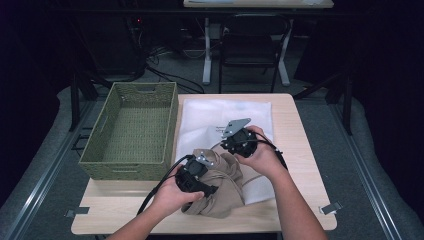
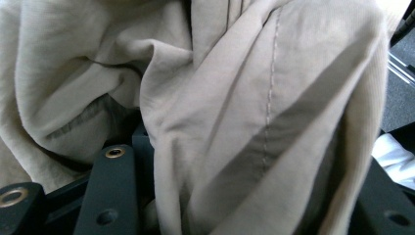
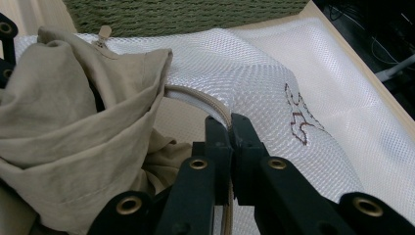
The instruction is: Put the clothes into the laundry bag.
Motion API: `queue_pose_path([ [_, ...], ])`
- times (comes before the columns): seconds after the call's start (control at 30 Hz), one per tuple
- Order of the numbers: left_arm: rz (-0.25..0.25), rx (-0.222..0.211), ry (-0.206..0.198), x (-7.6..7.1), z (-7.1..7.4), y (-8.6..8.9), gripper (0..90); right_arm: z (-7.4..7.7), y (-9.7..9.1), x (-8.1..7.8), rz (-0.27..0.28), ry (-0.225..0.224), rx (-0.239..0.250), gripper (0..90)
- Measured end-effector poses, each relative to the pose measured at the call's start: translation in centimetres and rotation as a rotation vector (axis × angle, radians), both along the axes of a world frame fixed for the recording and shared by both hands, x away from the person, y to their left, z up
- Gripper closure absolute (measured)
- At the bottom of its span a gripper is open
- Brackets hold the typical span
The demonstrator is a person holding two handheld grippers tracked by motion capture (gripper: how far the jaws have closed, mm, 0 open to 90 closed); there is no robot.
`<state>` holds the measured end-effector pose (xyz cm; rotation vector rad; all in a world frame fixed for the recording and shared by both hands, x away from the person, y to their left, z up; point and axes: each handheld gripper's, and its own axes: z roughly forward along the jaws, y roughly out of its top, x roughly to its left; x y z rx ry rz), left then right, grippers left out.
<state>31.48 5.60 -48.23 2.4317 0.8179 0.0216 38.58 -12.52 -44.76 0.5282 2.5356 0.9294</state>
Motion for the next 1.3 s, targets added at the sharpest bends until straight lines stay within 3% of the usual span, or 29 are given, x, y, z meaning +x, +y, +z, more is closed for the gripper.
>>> queue_pose_path([
  [0.53, 0.005, 0.024, -0.013, 0.5, -1.5, -1.0, 45.2, 0.1, 0.0, 0.0, -0.005, -0.01, 0.008, 87.8],
  [1.3, 0.009, 0.02, 0.023, 1.1, -3.7, -1.3, 45.1, 0.5, 0.0, -0.3, -0.009, -0.024, 0.026, 87.8],
])
